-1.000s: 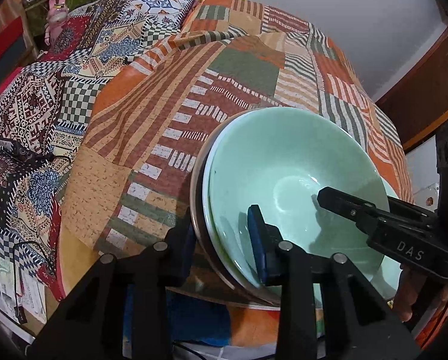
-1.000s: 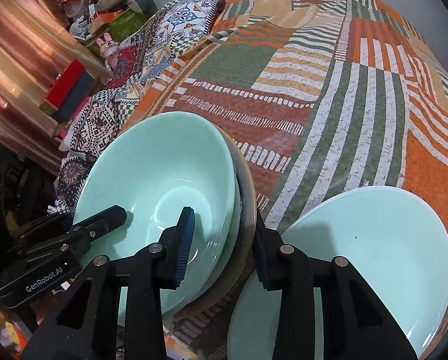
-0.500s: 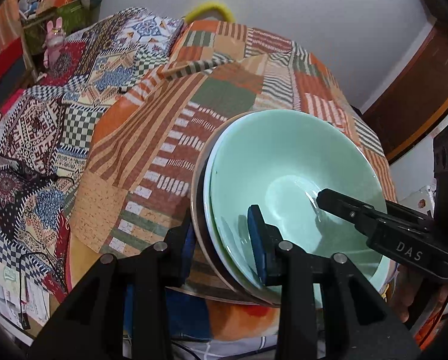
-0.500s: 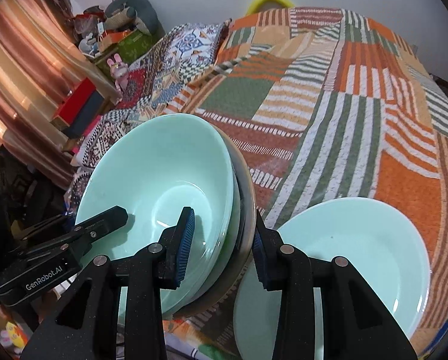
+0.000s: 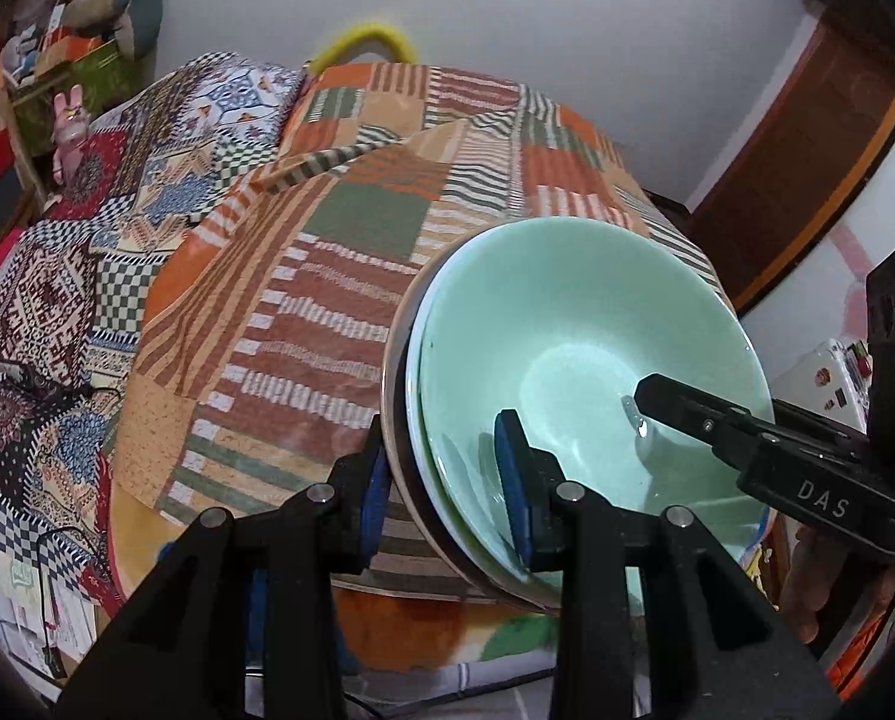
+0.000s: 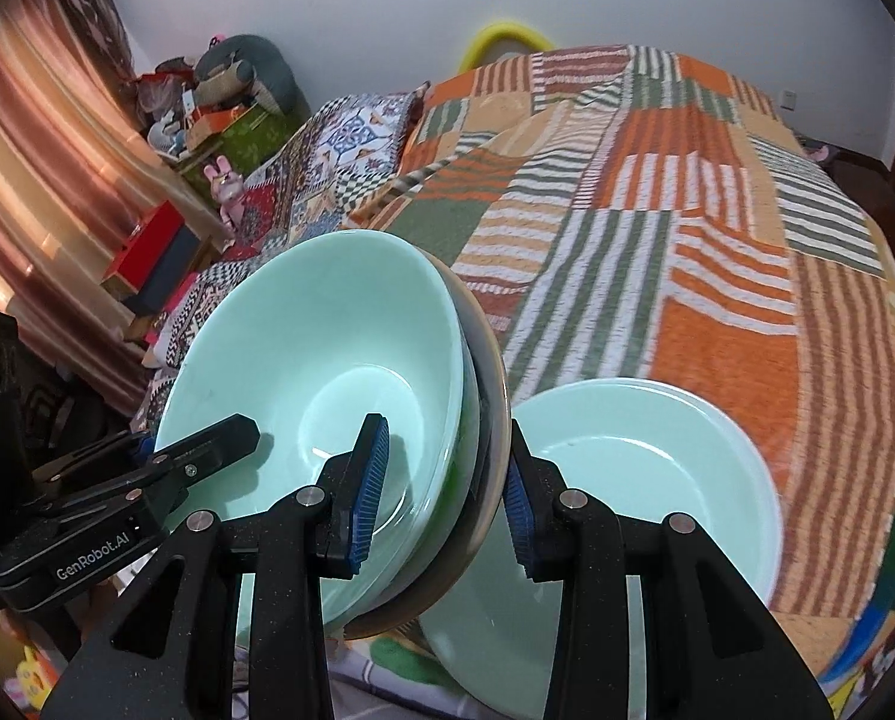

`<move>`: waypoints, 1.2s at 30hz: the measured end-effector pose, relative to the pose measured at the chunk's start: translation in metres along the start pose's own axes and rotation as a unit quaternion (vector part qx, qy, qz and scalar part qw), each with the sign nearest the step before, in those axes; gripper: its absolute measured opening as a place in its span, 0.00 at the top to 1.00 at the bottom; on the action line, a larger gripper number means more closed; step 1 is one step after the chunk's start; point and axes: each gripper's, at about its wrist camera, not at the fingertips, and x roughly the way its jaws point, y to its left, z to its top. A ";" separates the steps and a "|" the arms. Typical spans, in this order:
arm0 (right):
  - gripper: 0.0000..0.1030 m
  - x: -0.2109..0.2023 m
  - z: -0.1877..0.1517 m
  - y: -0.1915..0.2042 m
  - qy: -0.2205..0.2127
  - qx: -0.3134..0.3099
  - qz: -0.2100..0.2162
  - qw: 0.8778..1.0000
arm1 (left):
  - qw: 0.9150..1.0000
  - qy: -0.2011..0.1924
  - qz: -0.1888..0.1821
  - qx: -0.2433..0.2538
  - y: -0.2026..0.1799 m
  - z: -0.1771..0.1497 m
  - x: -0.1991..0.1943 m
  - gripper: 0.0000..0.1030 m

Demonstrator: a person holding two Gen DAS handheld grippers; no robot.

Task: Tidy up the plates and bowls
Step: 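Open both grippers to release the mint green bowl rim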

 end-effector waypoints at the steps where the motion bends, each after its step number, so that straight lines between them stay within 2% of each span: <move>1: 0.68 -0.004 -0.001 -0.003 -0.003 0.003 -0.002 1.000 | 1.000 0.000 -0.002 0.004 -0.005 0.000 0.000 0.68; 10: 0.68 -0.028 -0.011 -0.032 -0.023 0.027 -0.022 0.999 | 0.999 0.011 -0.018 0.041 -0.043 -0.003 0.008 0.68; 22: 0.68 -0.047 -0.029 -0.065 -0.025 0.058 -0.041 0.997 | 0.996 0.040 -0.028 0.077 -0.085 -0.011 0.031 0.68; 36: 0.68 -0.042 -0.043 -0.083 -0.004 0.082 -0.047 0.995 | 0.992 0.078 -0.023 0.092 -0.097 -0.018 0.058 0.67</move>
